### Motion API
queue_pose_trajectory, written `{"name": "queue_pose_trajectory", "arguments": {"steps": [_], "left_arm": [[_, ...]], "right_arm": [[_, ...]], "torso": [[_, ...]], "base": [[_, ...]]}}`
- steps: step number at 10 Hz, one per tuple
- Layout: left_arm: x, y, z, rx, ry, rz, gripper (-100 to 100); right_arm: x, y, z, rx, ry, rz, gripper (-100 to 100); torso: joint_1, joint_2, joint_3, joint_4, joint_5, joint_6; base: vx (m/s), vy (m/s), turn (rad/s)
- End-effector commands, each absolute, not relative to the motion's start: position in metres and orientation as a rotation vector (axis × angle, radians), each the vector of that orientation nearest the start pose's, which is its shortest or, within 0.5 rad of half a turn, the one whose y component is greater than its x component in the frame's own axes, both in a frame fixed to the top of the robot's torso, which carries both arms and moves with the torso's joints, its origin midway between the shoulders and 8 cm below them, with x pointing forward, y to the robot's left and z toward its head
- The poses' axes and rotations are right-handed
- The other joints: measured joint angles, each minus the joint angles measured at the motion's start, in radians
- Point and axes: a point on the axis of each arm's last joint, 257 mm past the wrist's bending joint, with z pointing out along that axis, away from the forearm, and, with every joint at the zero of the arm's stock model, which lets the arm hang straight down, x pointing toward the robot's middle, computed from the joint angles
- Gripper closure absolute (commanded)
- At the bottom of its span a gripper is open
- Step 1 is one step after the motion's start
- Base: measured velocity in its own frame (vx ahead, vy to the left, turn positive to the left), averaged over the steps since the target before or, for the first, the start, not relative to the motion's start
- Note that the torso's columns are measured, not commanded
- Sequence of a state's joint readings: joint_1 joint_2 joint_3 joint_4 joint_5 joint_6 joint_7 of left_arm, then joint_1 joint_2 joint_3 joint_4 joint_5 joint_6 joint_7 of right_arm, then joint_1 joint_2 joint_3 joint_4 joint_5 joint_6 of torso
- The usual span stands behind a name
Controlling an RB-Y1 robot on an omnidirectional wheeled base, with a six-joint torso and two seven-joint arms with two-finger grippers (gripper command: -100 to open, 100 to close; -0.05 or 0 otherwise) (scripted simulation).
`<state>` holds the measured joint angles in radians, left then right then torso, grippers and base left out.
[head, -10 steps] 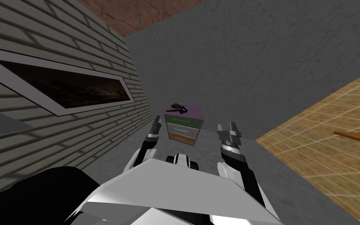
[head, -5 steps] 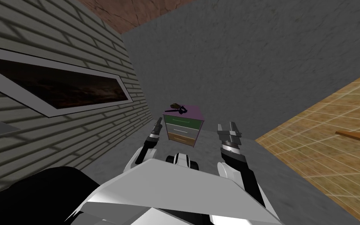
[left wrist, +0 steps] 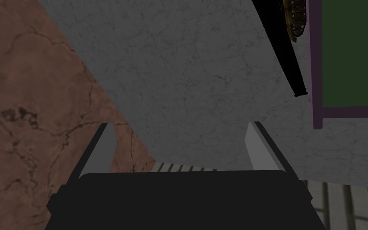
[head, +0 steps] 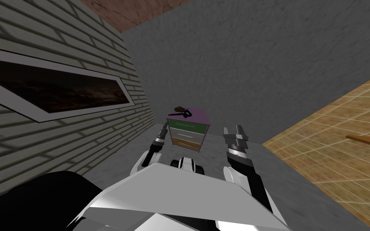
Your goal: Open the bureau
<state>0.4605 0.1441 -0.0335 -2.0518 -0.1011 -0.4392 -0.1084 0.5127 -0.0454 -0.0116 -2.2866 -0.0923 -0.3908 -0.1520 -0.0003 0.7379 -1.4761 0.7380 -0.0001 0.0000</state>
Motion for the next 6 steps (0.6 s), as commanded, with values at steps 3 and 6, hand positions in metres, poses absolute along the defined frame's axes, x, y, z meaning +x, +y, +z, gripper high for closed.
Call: {"name": "queue_pose_trajectory", "arguments": {"steps": [3,6], "left_arm": [[0.404,0.258,-0.115,-0.651,1.030,-1.096,-100],[0.409,0.258,-0.132,-0.672,1.047,-1.091,-100]], "right_arm": [[0.358,-0.293,0.002,0.839,0.623,1.457,0],[0.358,-0.293,0.002,0.839,0.623,1.457,0]], "torso": [[0.000,0.001,0.000,0.000,0.000,0.000],[0.001,0.000,0.000,0.000,0.000,0.000]], "base": [[0.049,-0.006,-0.016],[0.046,-0.001,-0.017]]}}
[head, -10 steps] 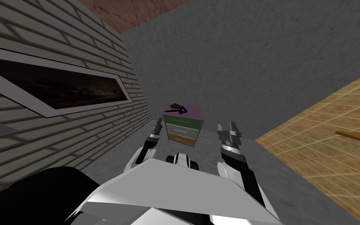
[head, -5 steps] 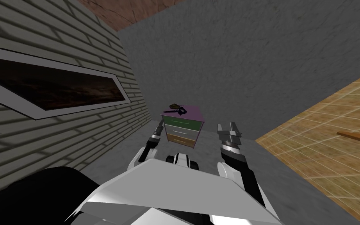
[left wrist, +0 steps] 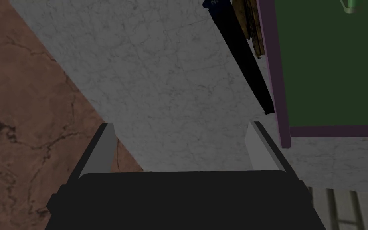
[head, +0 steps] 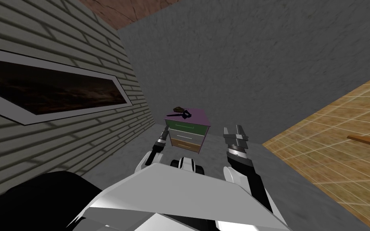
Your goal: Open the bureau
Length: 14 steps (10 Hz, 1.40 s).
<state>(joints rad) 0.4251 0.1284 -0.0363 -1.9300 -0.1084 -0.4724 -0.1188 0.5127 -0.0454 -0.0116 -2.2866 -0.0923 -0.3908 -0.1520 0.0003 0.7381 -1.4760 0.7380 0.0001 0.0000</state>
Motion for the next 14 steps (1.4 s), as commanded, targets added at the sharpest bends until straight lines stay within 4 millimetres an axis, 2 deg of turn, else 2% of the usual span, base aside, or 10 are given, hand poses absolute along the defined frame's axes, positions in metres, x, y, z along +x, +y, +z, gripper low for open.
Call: {"name": "queue_pose_trajectory", "arguments": {"steps": [1,5,6,14], "left_arm": [[0.411,0.258,-0.138,-0.677,1.053,-1.089,-100],[0.417,0.258,-0.160,-0.691,1.086,-1.078,-100],[0.419,0.259,-0.172,-0.694,1.106,-1.072,-100],[0.429,0.258,-0.224,-0.733,1.179,-1.049,-100]], "right_arm": [[0.358,-0.293,0.002,0.839,0.623,1.457,0],[0.358,-0.293,0.002,0.839,0.623,1.457,0],[0.358,-0.293,0.002,0.839,0.623,1.457,0],[0.358,-0.293,0.002,0.839,0.623,1.457,0]], "torso": [[0.000,0.000,0.000,0.000,0.000,0.000],[0.000,0.000,0.000,0.000,0.000,0.000],[0.000,0.000,0.000,0.000,0.000,0.000],[0.000,0.000,0.000,0.000,0.000,0.000]], "base": [[0.046,0.001,-0.013],[0.044,0.000,-0.014],[0.059,-0.004,-0.023],[0.055,-0.002,-0.018]]}}
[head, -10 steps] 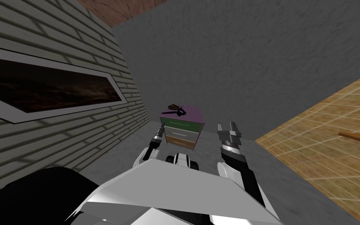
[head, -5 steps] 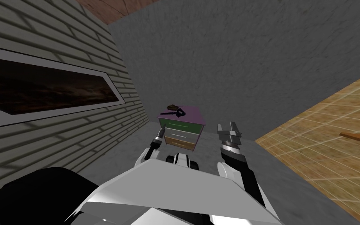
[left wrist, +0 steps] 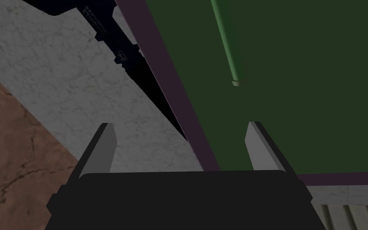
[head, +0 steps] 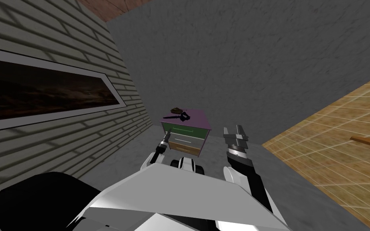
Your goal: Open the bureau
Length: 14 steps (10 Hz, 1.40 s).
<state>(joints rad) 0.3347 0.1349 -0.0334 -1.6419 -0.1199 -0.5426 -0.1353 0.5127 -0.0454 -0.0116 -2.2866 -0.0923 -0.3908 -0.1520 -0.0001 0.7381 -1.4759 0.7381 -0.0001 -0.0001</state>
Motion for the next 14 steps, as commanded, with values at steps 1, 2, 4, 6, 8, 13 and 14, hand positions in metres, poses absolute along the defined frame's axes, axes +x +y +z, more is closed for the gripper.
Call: {"name": "queue_pose_trajectory", "arguments": {"steps": [1,2,4,6,8,13,14], "left_arm": [[0.430,0.257,-0.231,-0.742,1.186,-1.048,-100],[0.431,0.256,-0.238,-0.751,1.193,-1.047,-100],[0.433,0.252,-0.251,-0.773,1.204,-1.047,-100],[0.434,0.247,-0.261,-0.797,1.208,-1.052,-100],[0.435,0.244,-0.262,-0.806,1.205,-1.056,-100],[0.439,0.244,-0.259,-0.811,1.207,-1.054,100],[0.439,0.242,-0.253,-0.802,1.201,-1.063,100]], "right_arm": [[0.358,-0.293,0.002,0.839,0.623,1.457,0],[0.358,-0.293,0.002,0.839,0.623,1.457,0],[0.358,-0.293,0.002,0.839,0.623,1.457,0],[0.358,-0.293,0.002,0.839,0.623,1.457,0],[0.358,-0.293,0.002,0.839,0.623,1.457,0],[0.358,-0.293,0.002,0.839,0.622,1.458,0],[0.358,-0.293,0.002,0.839,0.622,1.458,0]], "torso": [[0.000,0.000,0.000,0.000,0.000,0.000],[0.000,0.000,0.000,0.000,0.000,0.000],[0.000,0.000,0.000,0.000,0.000,0.000],[0.000,0.000,0.000,0.000,0.000,0.000],[0.000,0.000,0.000,0.000,0.000,0.000],[0.000,0.004,0.002,0.001,0.000,0.000],[0.003,-0.002,0.000,-0.004,0.002,0.000]], "base": [[0.059,0.005,-0.017],[0.056,0.000,-0.020],[0.060,-0.002,-0.017],[0.050,-0.001,-0.015],[0.031,-0.001,-0.010],[0.020,-0.005,-0.001],[-0.108,-0.008,0.016]]}}
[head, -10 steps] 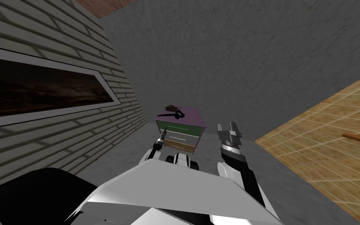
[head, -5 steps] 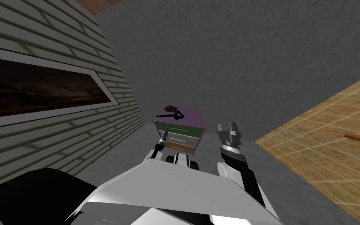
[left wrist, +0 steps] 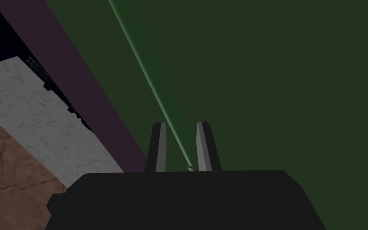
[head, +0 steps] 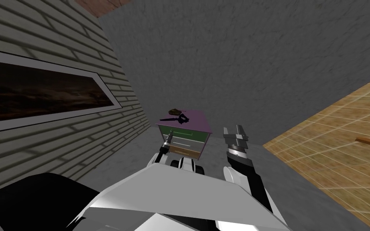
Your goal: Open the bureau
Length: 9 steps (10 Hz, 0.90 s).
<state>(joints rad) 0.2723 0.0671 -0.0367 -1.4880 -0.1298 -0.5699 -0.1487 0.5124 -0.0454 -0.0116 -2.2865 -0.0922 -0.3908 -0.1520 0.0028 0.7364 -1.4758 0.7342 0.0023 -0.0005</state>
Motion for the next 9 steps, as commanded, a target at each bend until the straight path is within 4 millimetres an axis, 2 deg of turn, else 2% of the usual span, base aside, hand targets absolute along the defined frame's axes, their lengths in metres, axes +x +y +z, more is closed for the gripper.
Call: {"name": "queue_pose_trajectory", "arguments": {"steps": [1,9], "left_arm": [[0.4384,0.2420,-0.2524,-0.803,1.203,-1.063,100],[0.4303,0.2389,-0.2503,-0.802,1.215,-1.071,100]], "right_arm": [[0.3577,-0.2930,0.0022,0.839,0.622,1.458,0],[0.3577,-0.2930,0.0023,0.839,0.622,1.458,0]], "torso": [[-0.001,0.003,0.001,0.002,-0.001,0.000],[-0.002,0.003,0.001,0.004,-0.002,-0.001]], "base": [[-0.168,0.010,0.015],[-0.165,0.005,0.013]]}}
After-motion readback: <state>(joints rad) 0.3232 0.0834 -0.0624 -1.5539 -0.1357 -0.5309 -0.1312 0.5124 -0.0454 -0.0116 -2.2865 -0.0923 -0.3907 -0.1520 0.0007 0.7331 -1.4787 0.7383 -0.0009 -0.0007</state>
